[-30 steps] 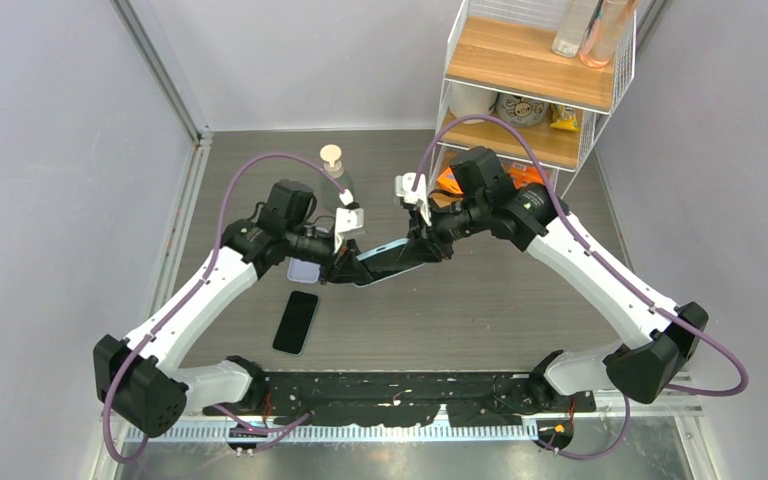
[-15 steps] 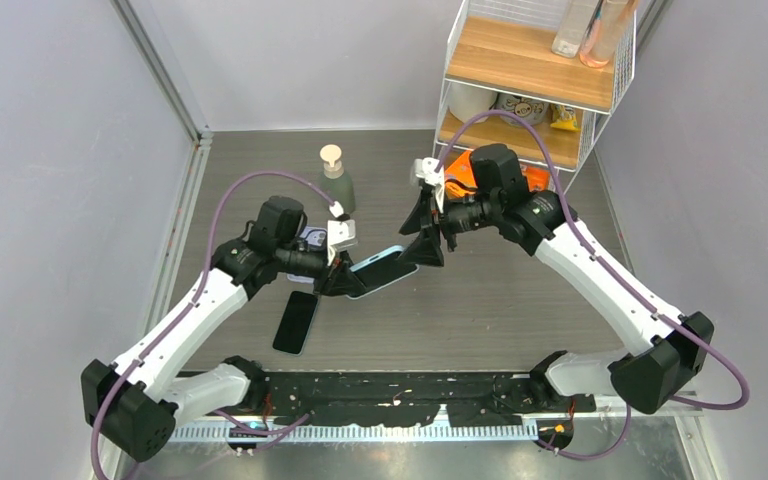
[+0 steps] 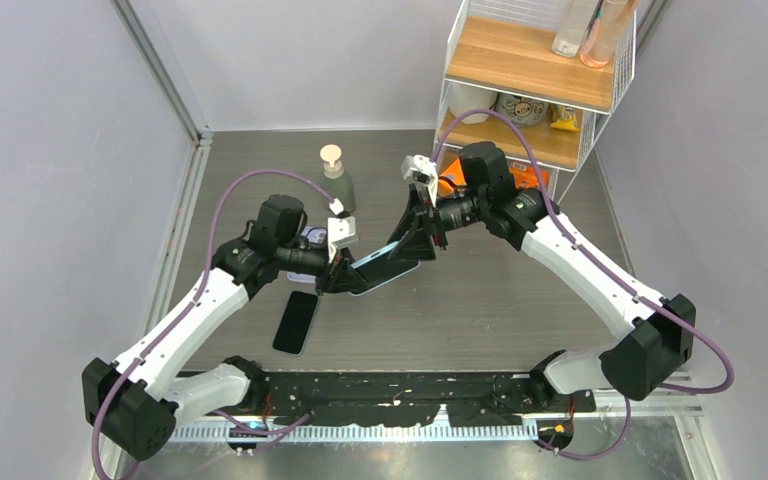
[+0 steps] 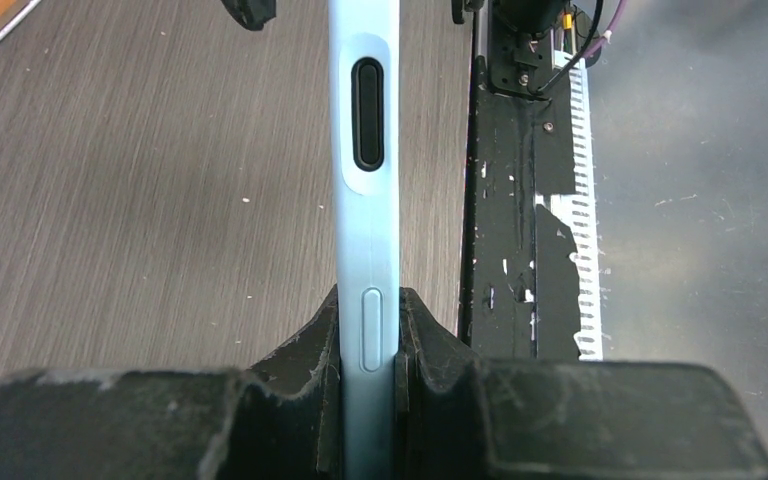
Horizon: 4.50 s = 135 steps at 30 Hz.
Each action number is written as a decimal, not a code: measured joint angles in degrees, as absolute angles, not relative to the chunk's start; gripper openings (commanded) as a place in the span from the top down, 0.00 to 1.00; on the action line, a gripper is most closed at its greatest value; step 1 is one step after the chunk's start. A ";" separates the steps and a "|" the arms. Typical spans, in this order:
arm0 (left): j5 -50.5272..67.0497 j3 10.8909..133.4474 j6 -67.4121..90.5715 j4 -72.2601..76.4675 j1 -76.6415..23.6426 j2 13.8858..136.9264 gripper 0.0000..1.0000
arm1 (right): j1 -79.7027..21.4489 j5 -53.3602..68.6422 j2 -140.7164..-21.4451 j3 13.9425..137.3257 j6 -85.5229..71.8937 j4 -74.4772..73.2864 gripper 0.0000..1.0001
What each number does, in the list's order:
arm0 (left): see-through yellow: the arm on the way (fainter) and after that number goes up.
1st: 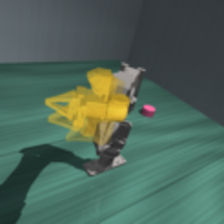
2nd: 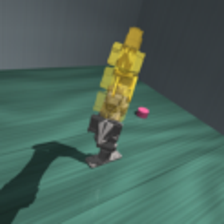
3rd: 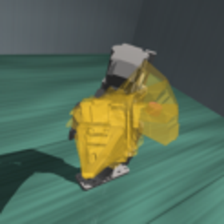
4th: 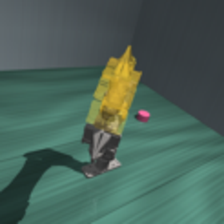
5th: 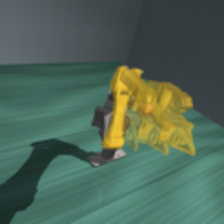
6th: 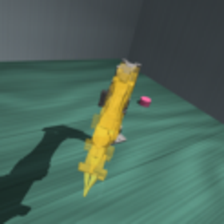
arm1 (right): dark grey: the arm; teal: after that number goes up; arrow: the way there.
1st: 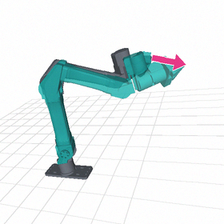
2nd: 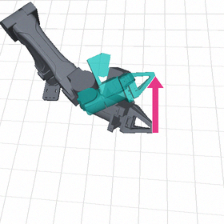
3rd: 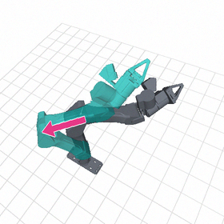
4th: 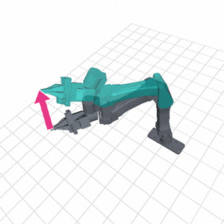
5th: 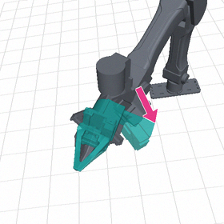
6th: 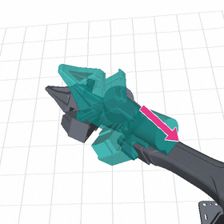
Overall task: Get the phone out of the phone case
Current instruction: Remove the phone case from the phone.
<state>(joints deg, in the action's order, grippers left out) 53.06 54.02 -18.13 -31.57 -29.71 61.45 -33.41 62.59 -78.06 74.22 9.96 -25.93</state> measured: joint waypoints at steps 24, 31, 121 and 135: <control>41.63 53.67 -21.10 -34.96 -34.94 59.99 1.00 | -32.88 70.41 -82.67 71.44 4.78 -18.61 0.95; 31.75 53.67 -24.75 -37.01 -39.18 56.23 1.00 | -32.99 75.00 -83.66 68.60 -1.48 -9.43 0.95; 53.58 55.92 -12.58 -29.30 -28.21 52.01 1.00 | -30.02 59.90 -71.40 73.30 16.88 -31.38 0.16; 55.09 55.07 -10.87 -26.74 -28.21 52.58 1.00 | -31.51 62.04 -72.77 73.43 17.39 -31.38 0.27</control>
